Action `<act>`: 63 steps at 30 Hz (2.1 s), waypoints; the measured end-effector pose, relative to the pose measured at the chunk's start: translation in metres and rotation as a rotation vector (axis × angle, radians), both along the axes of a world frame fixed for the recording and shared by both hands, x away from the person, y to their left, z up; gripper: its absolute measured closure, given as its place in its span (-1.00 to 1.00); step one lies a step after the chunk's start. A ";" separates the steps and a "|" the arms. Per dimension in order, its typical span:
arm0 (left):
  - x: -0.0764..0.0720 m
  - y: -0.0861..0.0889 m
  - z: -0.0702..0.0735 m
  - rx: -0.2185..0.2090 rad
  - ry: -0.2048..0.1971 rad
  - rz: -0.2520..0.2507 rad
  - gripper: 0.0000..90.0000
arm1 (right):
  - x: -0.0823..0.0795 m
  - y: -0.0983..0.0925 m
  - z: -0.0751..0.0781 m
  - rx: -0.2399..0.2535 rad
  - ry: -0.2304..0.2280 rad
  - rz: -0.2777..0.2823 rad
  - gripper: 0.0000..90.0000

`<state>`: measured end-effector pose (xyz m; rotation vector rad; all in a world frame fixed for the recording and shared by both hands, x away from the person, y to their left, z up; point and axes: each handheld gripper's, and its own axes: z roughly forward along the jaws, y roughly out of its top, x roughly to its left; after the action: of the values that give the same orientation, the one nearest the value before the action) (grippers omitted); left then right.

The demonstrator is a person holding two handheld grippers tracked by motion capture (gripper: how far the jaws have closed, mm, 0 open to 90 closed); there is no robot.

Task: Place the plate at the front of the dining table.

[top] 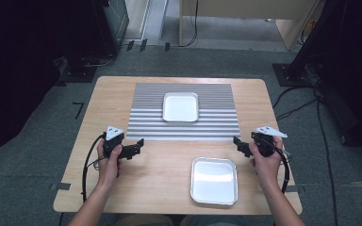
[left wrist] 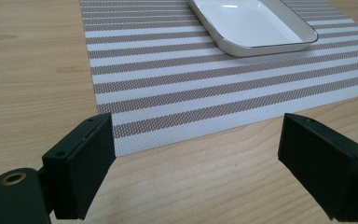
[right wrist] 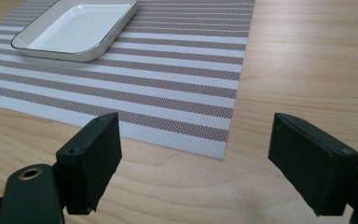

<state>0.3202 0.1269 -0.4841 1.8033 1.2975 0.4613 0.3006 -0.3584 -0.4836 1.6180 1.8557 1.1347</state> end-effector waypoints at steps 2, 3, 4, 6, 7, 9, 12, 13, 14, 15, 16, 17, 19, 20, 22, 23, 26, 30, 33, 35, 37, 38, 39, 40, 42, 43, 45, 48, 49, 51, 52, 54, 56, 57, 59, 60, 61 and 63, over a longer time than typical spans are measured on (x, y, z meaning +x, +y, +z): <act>-0.001 0.001 -0.001 0.002 -0.001 0.002 -0.76 | -0.002 -0.002 0.000 0.001 -0.001 -0.002 -0.62; -0.004 0.004 -0.003 0.004 0.001 0.004 -0.76 | -0.005 -0.004 -0.001 -0.001 -0.001 -0.007 -0.62; -0.006 0.006 -0.004 0.008 0.003 0.003 -0.76 | -0.007 -0.005 -0.001 0.001 -0.001 -0.009 -0.62; -0.008 0.008 -0.005 0.013 0.005 0.001 -0.76 | -0.008 -0.006 -0.002 0.003 0.000 -0.011 -0.62; -0.010 0.010 -0.007 0.019 0.007 0.003 -0.76 | -0.012 -0.009 -0.003 0.003 0.003 -0.017 -0.62; -0.013 0.015 -0.009 0.017 0.007 0.007 -0.76 | -0.015 -0.012 -0.005 0.003 0.005 -0.024 -0.63; -0.015 0.018 -0.011 0.019 0.007 0.012 -0.76 | -0.020 -0.017 -0.007 -0.001 0.007 -0.036 -0.63; -0.018 0.022 -0.013 0.021 0.010 0.016 -0.76 | -0.021 -0.018 -0.007 -0.001 0.009 -0.038 -0.63; -0.018 0.022 -0.013 0.021 0.010 0.016 -0.76 | -0.022 -0.019 -0.008 -0.002 0.011 -0.040 -0.63; -0.020 0.026 -0.014 0.020 0.012 0.021 -0.76 | -0.024 -0.020 -0.009 -0.005 0.012 -0.040 -0.63; -0.021 0.028 -0.015 0.021 0.011 0.022 -0.76 | -0.026 -0.021 -0.009 -0.006 0.013 -0.040 -0.63; -0.022 0.030 -0.015 0.020 0.011 0.025 -0.76 | -0.027 -0.023 -0.010 -0.005 0.014 -0.042 -0.63; -0.024 0.033 -0.016 0.017 0.014 0.029 -0.76 | -0.031 -0.026 -0.012 -0.005 0.014 -0.047 -0.63; -0.025 0.035 -0.017 0.016 0.014 0.032 -0.76 | -0.032 -0.026 -0.012 -0.004 0.016 -0.049 -0.63; -0.027 0.038 -0.018 0.021 0.014 0.035 -0.76 | -0.036 -0.029 -0.014 -0.003 0.018 -0.052 -0.63; -0.028 0.039 -0.019 0.025 0.017 0.036 -0.76 | -0.037 -0.030 -0.015 -0.004 0.019 -0.053 -0.63; -0.031 0.042 -0.021 0.033 0.019 0.037 -0.76 | -0.041 -0.032 -0.017 -0.007 0.022 -0.056 -0.63; -0.037 0.050 -0.026 0.040 0.030 0.044 -0.76 | -0.050 -0.040 -0.022 -0.004 0.031 -0.067 -0.63; -0.041 0.056 -0.029 0.041 0.035 0.051 -0.76 | -0.056 -0.044 -0.025 0.010 0.041 -0.070 -0.63; -0.043 0.059 -0.029 0.043 0.036 0.051 -0.76 | -0.060 -0.046 -0.026 0.007 0.044 -0.069 -0.63; -0.045 0.061 -0.029 0.049 0.034 0.050 -0.76 | -0.064 -0.048 -0.027 0.011 0.044 -0.072 -0.63; -0.045 0.061 -0.029 0.049 0.034 0.050 -0.76 | -0.066 -0.049 -0.028 0.009 0.043 -0.072 -0.63; -0.048 0.064 -0.029 0.058 0.033 0.051 -0.76 | -0.068 -0.050 -0.028 0.010 0.046 -0.074 -0.63; -0.049 0.065 -0.029 0.058 0.033 0.053 -0.76 | -0.070 -0.050 -0.028 0.009 0.046 -0.074 -0.63; -0.051 0.068 -0.029 0.058 0.035 0.058 -0.76 | -0.072 -0.052 -0.029 0.007 0.047 -0.076 -0.63; -0.052 0.070 -0.029 0.060 0.033 0.061 -0.76 | -0.074 -0.052 -0.029 0.007 0.048 -0.077 -0.63; -0.053 0.071 -0.029 0.063 0.032 0.063 -0.76 | -0.077 -0.054 -0.029 0.005 0.047 -0.081 -0.63; -0.057 0.077 -0.029 0.076 0.030 0.073 -0.76 | -0.082 -0.056 -0.029 0.006 0.045 -0.084 -0.63; -0.058 0.079 -0.029 0.081 0.030 0.076 -0.76 | -0.083 -0.057 -0.029 0.006 0.048 -0.086 -0.63; -0.060 0.082 -0.030 0.084 0.030 0.080 -0.76 | -0.087 -0.058 -0.030 0.006 0.047 -0.088 -0.63; -0.060 0.084 -0.030 0.089 0.029 0.084 -0.76 | -0.089 -0.059 -0.030 0.002 0.048 -0.090 -0.63; -0.062 0.088 -0.030 0.097 0.029 0.093 -0.76 | -0.092 -0.059 -0.030 -0.012 0.046 -0.093 -0.63; -0.063 0.092 -0.030 0.115 0.031 0.106 -0.76 | -0.094 -0.060 -0.031 -0.015 0.046 -0.093 -0.63; -0.064 0.093 -0.030 0.120 0.032 0.109 -0.76 | -0.096 -0.060 -0.031 -0.017 0.048 -0.096 -0.63; -0.065 0.096 -0.030 0.142 0.032 0.115 -0.76 | -0.098 -0.060 -0.031 -0.021 0.047 -0.095 -0.63; -0.066 0.097 -0.030 0.153 0.031 0.122 -0.76 | -0.098 -0.060 -0.032 -0.025 0.048 -0.095 -0.64; -0.066 0.099 -0.030 0.165 0.035 0.125 -0.76 | -0.099 -0.060 -0.032 -0.028 0.052 -0.096 -0.64; -0.067 0.101 -0.031 0.192 0.043 0.134 -0.76 | -0.100 -0.060 -0.033 -0.035 0.056 -0.097 -0.64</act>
<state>0.2536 0.2284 -0.5153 1.8994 1.4516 0.6424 0.2003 -0.4182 -0.5168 1.7163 1.8002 1.0205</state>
